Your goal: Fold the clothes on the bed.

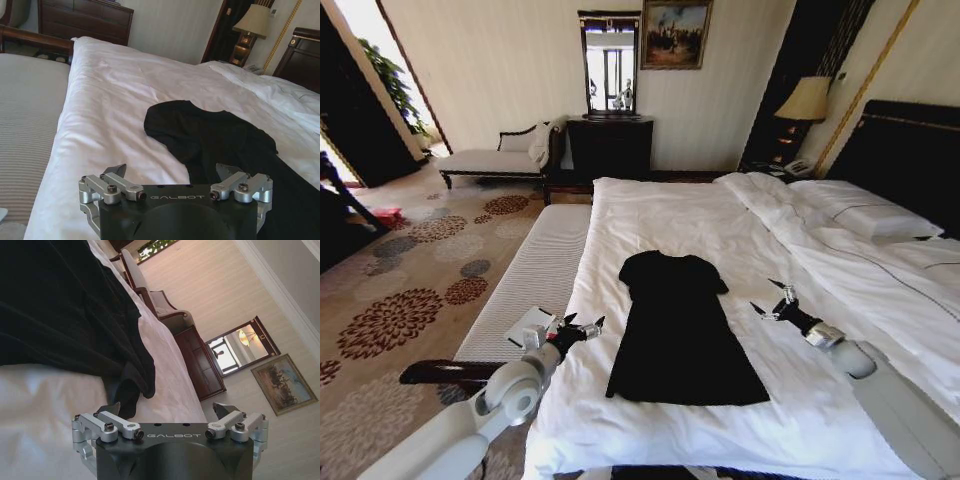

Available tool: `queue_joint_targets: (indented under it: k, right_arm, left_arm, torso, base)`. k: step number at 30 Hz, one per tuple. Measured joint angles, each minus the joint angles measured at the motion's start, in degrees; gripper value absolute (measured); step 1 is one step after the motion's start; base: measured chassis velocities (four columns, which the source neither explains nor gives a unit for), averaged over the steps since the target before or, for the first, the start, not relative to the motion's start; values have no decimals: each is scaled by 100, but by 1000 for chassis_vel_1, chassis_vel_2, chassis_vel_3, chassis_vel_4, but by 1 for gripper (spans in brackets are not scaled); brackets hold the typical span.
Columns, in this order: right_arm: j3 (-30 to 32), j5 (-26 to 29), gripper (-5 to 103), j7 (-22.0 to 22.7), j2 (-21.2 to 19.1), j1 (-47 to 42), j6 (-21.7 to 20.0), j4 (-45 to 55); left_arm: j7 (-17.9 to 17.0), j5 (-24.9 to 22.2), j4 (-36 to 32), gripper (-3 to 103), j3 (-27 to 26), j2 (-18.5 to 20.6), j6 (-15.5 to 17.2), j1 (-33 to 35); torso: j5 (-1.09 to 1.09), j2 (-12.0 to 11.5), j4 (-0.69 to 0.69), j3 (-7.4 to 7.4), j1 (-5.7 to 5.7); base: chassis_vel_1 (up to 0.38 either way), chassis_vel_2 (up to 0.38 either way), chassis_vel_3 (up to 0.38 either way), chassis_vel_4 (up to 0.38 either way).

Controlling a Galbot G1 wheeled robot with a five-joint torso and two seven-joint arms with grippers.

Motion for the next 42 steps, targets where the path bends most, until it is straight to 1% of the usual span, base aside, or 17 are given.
queue_joint_targets:
  k: [1,2,3,4,5,6,7,9,10,14,15,16,18,29,30,35,42]
  right_arm:
    - [-135,-20,100,-8,16,151,-24,-59]
    - [-135,-20,100,-8,16,151,-24,-59]
    - [-257,-29,100,-13,32,291,-44,-125]
    - [-451,-33,100,-24,54,515,-62,-253]
    - [-552,-32,100,-38,68,637,-68,-340]
    - [-552,-32,100,-38,68,637,-68,-340]
    - [-761,-26,100,-82,100,933,-71,-595]
    - [-836,-26,100,-96,120,1044,-69,-689]
    - [-1066,-31,100,-143,189,1368,-39,-940]
    - [-1643,-52,100,-235,399,2120,59,-1648]
    - [-1643,-52,100,-235,399,2120,59,-1648]
    - [-1874,-58,100,-268,479,2348,87,-1943]
    - [-2063,-93,100,-303,563,2531,96,-2166]
    - [-2216,-333,100,-307,795,2876,105,-2846]
    - [-2229,-336,101,-303,815,2911,105,-2896]
    - [-2333,-377,99,-289,902,3152,104,-3171]
    - [-2405,-530,96,-268,1036,3348,102,-3276]
  left_arm:
    - [-7,-40,-24,100,11,-1,5,-22]
    - [-7,-40,-24,100,11,-1,5,-22]
    - [-10,-53,-31,100,24,-8,6,-36]
    - [-17,-56,-29,100,70,-30,9,-70]
    - [-17,-56,-11,100,112,-46,9,-106]
    - [-17,-56,-11,100,112,-46,9,-106]
    - [-17,-80,72,100,220,-78,23,-235]
    - [-15,-86,102,100,243,-85,27,-273]
    - [-12,-105,160,100,275,-88,38,-337]
    - [-14,-203,196,100,302,-80,49,-452]
    - [-14,-203,196,100,302,-80,49,-452]
    - [-17,-232,194,100,303,-63,58,-476]
    - [-17,-244,189,100,289,-42,62,-468]
    - [6,-265,178,100,279,-70,65,-479]
    - [8,-265,178,100,280,-75,66,-475]
    - [20,-254,176,100,281,-81,67,-411]
    - [43,-243,178,100,247,-65,68,-364]
  torso:
    - [-1,0,1,0,0]
    - [-1,0,1,0,0]
    - [0,1,3,0,-1]
    - [0,1,9,-1,-1]
    - [-1,1,9,-1,-1]
    - [-1,1,9,-1,-1]
    - [-1,1,8,-1,-1]
    - [-2,1,6,0,-1]
    - [-1,1,-1,0,-1]
    - [-1,1,10,0,-1]
    - [-1,1,10,0,-1]
    - [1,1,10,0,-1]
    - [-3,1,7,0,0]
    - [-1,1,4,0,-2]
    - [-1,1,4,0,-2]
    - [-1,1,6,-1,-2]
    - [-1,1,7,0,-2]
  base:
    - [0,0,0,0]
    - [0,0,0,0]
    - [0,0,0,0]
    - [0,0,0,0]
    - [0,0,0,0]
    - [0,0,0,0]
    - [0,0,0,0]
    - [0,0,0,0]
    - [0,0,0,0]
    - [0,0,0,0]
    - [0,0,0,0]
    - [0,0,0,0]
    - [0,0,0,0]
    - [0,0,0,0]
    - [0,0,0,0]
    - [0,0,0,0]
    - [0,0,0,0]
